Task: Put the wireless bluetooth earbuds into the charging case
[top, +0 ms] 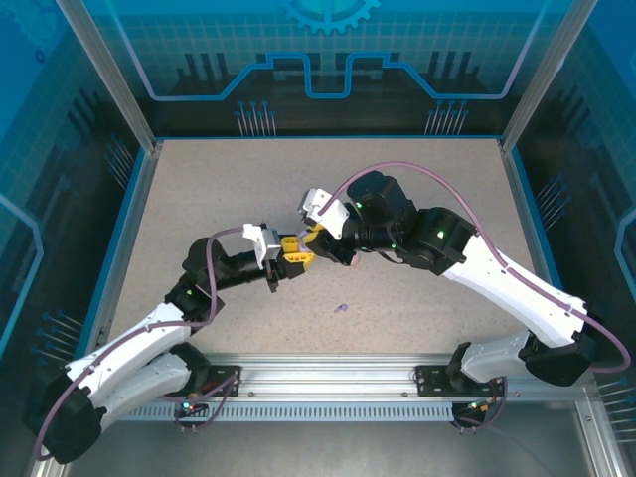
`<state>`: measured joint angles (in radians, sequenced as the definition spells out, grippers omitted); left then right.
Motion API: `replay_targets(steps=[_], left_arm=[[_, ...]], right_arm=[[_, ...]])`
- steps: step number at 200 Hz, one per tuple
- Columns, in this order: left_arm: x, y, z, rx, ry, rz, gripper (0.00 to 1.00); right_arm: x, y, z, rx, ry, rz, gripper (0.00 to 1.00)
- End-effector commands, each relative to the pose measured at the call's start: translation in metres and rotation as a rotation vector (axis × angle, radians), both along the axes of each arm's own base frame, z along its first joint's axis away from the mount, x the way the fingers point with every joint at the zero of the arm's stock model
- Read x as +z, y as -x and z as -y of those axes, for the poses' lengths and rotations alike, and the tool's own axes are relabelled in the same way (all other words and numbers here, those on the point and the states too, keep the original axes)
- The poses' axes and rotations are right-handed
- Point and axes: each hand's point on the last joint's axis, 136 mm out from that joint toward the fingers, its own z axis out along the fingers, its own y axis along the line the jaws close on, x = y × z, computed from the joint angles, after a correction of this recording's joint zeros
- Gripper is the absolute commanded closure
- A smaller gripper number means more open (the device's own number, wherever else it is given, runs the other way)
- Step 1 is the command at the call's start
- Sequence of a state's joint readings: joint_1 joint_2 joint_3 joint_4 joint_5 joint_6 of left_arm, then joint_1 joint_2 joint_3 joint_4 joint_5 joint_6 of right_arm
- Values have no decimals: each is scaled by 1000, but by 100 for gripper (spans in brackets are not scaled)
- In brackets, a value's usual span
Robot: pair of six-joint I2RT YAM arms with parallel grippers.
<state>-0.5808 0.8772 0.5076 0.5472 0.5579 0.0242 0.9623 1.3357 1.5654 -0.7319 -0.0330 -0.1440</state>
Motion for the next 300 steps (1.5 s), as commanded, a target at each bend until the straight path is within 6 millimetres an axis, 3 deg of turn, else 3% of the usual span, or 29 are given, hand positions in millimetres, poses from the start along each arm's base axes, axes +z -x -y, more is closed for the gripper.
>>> replay_targets(steps=[1,124,238,300], left_arm=[[16,3,3,-16,25,28,93],[17,1,3,-12,26,27,93],[16,1,3,-9,25,23,93],[11,-1,3,1,15,18,93]], right_arm=[[18,4,-3,16,-36,39,79],[10,7,-9,41,-35,11,79],[-10,3,-11,29,25,-24,77],[17,1,-2,-10,-42,-25,63]])
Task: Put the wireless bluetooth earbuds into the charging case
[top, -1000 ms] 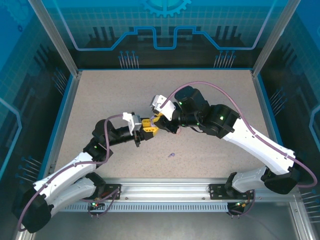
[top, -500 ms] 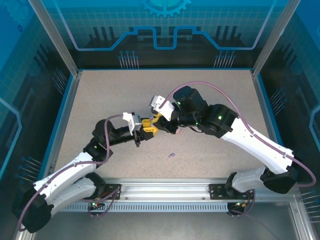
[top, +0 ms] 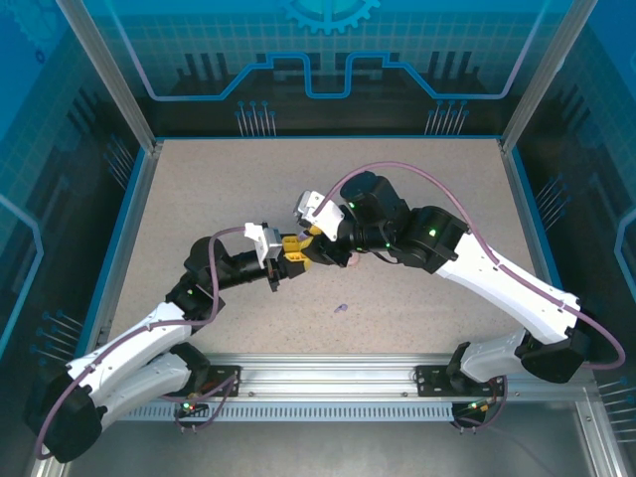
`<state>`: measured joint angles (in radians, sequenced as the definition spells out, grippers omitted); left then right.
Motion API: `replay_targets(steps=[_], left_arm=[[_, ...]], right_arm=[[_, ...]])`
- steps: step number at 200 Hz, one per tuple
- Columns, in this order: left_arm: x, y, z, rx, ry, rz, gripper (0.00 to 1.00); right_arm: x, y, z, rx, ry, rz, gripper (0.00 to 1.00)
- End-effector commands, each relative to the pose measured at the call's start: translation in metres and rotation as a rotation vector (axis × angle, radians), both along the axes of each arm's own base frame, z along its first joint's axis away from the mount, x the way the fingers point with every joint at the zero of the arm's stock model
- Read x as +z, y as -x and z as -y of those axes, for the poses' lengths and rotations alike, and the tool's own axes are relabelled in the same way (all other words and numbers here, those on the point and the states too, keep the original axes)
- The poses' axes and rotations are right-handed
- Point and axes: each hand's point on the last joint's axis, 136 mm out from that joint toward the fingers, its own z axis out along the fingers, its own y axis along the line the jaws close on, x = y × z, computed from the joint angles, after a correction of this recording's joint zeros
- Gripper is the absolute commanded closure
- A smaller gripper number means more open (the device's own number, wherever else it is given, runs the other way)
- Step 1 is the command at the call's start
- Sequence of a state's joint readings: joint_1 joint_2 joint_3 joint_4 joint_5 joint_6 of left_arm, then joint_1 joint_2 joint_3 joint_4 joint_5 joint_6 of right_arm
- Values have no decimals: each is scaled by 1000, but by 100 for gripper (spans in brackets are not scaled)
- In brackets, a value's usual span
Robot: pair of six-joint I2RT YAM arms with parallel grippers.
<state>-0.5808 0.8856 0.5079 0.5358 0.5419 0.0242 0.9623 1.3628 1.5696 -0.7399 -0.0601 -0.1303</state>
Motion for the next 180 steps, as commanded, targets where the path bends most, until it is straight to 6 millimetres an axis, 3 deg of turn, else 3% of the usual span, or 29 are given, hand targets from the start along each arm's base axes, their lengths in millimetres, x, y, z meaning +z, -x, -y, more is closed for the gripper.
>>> replay_targets(steps=[1,40,56,69,90,120,152,180], left_arm=[[15,3,3,-15,25,35,93],[14,1,2,-4,23,33,93],[13,0,1,8,23,34,93],[12,-1,-1,21,20,37,93],[11,-1,-4,42,15,46,93],[11,0,-8,59,13,58,93],[11,1,-10,67,13,65,94],[13,3,-12,71,15,70,94]], right_arm=[[27,0,5,-27,-56,16,63],[53,-7,33,-143,-169,3,49],[49,-17,53,-245,-213,-35,45],[34,-25,72,-344,-225,-94,44],[-10,-39,108,-544,-214,-215,42],[-101,-42,138,-756,-105,-413,39],[-188,-30,124,-797,31,-593,32],[-238,-21,101,-796,181,-605,25]])
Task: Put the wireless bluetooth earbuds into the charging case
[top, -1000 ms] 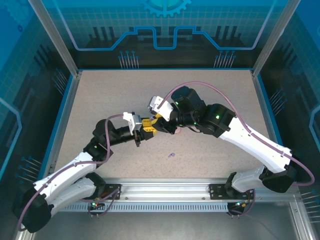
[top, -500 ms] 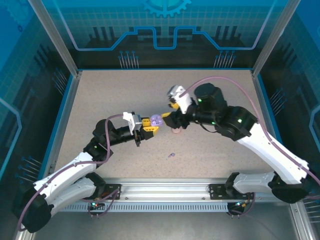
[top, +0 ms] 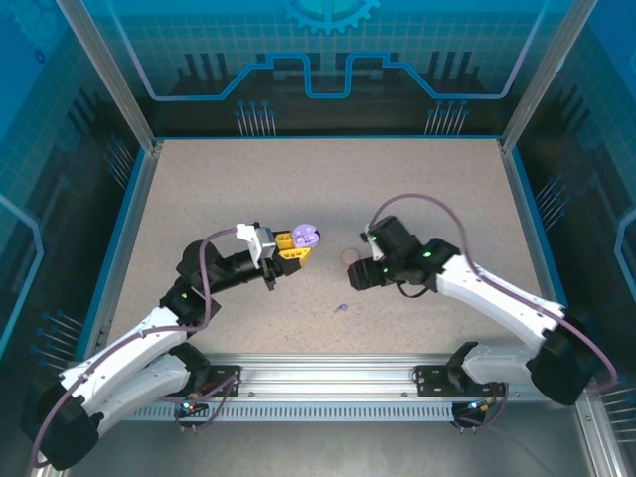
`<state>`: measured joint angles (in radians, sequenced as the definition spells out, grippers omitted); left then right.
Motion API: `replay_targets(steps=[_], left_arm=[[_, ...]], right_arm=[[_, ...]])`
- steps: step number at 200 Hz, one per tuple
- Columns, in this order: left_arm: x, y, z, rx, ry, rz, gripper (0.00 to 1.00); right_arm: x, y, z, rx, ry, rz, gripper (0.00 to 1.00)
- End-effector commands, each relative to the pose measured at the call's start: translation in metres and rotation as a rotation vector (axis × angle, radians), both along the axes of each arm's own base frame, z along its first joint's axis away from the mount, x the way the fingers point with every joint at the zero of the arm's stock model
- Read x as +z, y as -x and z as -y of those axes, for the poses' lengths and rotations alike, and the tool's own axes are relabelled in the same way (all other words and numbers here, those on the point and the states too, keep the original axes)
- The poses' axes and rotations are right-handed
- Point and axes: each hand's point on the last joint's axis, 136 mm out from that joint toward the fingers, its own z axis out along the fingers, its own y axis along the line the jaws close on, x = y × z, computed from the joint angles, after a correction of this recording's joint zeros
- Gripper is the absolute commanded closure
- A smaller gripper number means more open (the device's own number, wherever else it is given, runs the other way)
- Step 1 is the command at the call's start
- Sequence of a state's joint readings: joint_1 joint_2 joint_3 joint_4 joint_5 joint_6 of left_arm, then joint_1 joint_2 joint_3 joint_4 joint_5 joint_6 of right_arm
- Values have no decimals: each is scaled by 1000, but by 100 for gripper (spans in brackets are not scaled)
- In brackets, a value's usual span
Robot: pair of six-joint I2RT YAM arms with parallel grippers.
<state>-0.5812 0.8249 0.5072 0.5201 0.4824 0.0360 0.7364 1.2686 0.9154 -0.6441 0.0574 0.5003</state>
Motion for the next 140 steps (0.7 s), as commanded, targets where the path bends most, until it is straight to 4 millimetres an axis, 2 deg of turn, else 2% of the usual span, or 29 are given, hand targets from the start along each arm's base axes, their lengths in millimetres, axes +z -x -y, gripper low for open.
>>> replay_targets(steps=[1,25,59,94,140], left_arm=[[-2,3,-2,11,-10,25,94],[-1,4,-2,11,-11,28,94],[0,4,-3,13,-9,30,94],[1,5,-3,12,-9,33,94],[1,4,-3,13,-9,33,94]], right_arm=[[-20,0,-25,-20,20,-18,24],[-47,3,-43,15,89,-59,21],[-73,0,-50,34,196,-84,18],[-89,6,-52,68,285,-116,18],[-98,13,-51,97,353,-145,19]])
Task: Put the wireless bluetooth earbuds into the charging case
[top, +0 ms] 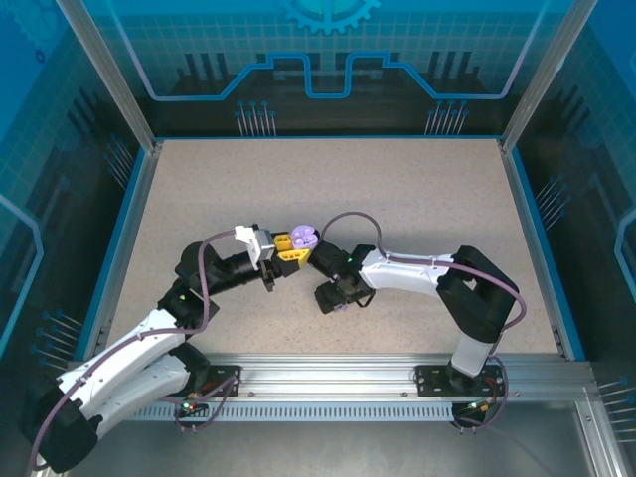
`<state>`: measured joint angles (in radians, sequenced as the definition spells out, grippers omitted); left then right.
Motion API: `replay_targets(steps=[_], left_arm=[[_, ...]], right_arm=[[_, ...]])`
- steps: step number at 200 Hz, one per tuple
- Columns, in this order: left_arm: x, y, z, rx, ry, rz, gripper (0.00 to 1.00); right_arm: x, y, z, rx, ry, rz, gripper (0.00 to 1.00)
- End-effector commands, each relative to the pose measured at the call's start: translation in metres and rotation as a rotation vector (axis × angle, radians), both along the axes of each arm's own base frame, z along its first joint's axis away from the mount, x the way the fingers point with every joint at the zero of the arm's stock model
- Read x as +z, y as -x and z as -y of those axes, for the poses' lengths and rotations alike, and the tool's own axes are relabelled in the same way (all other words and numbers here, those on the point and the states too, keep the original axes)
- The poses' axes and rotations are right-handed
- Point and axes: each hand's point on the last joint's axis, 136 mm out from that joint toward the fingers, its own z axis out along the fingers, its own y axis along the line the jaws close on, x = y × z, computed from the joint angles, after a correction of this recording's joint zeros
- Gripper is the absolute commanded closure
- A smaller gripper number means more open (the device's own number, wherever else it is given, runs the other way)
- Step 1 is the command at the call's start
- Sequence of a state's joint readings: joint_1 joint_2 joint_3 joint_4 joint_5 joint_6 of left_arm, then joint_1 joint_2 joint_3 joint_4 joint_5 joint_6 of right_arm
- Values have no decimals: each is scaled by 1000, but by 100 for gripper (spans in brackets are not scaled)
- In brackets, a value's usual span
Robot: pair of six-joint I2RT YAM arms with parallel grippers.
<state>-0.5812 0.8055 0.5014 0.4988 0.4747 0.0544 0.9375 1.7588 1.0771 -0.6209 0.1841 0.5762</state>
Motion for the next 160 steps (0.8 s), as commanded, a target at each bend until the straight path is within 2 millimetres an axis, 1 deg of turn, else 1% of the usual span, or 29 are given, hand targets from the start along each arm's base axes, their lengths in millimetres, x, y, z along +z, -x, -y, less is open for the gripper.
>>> replay_targets(steps=[1,66,101,139,160], left_arm=[[3,2,-1,5,3,24,94],[2,2,0,6,0,22,94],[2,1,0,4,-1,19,94],[1,1,1,3,-1,16,94],[1,1,1,3,0,15,94]], right_arm=[[-2,4,5,15,66,-13,19],[-7,18,19,12,109,-49,25],[-10,26,26,8,120,-72,26],[-11,32,30,6,123,-86,28],[-10,33,30,10,114,-90,32]])
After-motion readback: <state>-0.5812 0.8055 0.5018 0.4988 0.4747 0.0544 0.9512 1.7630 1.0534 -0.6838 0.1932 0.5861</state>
